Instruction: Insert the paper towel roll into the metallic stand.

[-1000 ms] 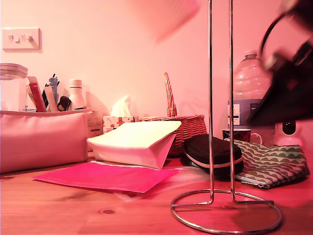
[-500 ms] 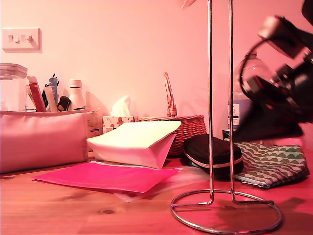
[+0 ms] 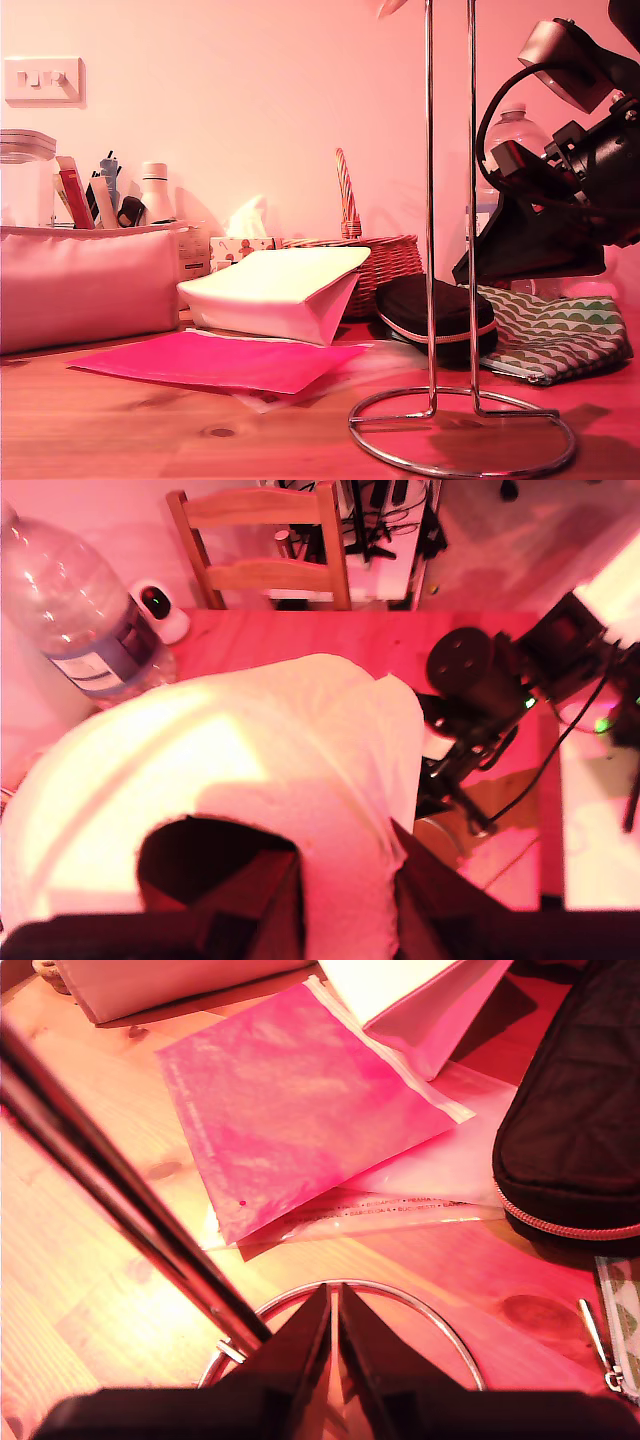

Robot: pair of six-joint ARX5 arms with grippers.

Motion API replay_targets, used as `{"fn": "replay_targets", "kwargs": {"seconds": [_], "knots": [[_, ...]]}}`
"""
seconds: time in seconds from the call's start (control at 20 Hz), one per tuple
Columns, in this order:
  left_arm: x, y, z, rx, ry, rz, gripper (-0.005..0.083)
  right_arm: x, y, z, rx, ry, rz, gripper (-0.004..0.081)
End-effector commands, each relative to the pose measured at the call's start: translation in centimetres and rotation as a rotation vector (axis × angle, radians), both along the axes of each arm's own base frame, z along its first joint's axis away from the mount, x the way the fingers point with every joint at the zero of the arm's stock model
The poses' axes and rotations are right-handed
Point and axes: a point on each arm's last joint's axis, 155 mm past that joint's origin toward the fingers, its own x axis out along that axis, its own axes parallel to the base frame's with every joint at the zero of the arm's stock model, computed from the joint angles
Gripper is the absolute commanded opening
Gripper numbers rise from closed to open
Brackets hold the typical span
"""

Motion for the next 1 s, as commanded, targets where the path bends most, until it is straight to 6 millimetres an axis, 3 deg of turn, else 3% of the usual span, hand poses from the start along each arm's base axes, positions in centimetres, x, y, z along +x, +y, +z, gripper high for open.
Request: {"fn": "replay_targets", "kwargs": {"seconds": [0.0, 0.25, 0.55, 0.75, 0.95], "knots": [[-0.4, -0.7, 0.2, -0.02, 0.014, -0.018, -0.0025, -0.2, 0.1, -0.1, 0.004, 0.003, 0.006, -0.0013], [-0.6, -0.9, -0.2, -0.004, 0.037, 0.023, -0.0025, -0.2, 0.1, -0.1, 0.001, 0.0, 0.007, -0.0013], [-0.9, -0.4, -3.4, 0.075, 0.084, 0.045, -0.0025, -0.1, 0.1, -0.1, -0.001, -0.002, 0.004, -0.0013], [-2.2, -1.1, -3.3, 0.062, 0.097, -0.01, -0.0025, -0.1, 0.1, -0.1, -0.001, -0.001, 0.003, -0.0013], [-3.1, -0.4, -2.1, 0.037, 0.066, -0.016, -0.0025, -0.1, 0.1, -0.1, -0.001, -0.002, 0.003, -0.0013]]}}
